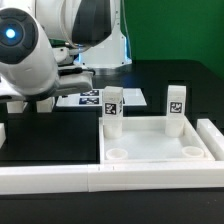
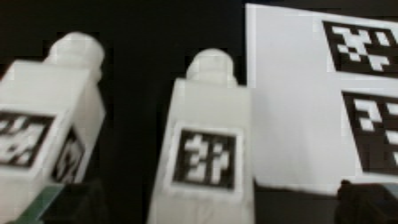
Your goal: Assemble square table
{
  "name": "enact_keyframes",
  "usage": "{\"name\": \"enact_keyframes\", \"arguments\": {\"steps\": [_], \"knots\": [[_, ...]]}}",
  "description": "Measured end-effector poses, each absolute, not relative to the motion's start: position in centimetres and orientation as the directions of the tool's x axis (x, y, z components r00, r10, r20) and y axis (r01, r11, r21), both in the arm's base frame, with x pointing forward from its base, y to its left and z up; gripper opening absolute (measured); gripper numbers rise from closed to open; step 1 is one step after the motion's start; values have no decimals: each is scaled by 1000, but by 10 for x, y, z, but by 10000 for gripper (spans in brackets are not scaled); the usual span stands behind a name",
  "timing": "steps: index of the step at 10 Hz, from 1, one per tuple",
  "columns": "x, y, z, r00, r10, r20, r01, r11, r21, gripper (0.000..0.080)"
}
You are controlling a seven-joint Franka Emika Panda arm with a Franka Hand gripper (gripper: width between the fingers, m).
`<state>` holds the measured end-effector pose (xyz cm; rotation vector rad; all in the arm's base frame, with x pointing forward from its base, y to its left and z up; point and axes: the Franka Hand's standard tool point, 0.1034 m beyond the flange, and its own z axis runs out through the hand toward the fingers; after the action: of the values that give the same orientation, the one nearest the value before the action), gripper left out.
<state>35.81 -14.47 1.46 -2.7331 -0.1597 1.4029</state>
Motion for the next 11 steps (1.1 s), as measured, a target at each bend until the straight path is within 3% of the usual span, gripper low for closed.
{"name": "enact_keyframes", "arguments": {"steps": [5,7,11], "knots": [[355,-143,9,577,145,-804,81,-989,-120,622],[355,-142,10,575,153,-803,88,-988,-125,285],[356,-141,10,574,159,-803,94,-987,-128,288]]}}
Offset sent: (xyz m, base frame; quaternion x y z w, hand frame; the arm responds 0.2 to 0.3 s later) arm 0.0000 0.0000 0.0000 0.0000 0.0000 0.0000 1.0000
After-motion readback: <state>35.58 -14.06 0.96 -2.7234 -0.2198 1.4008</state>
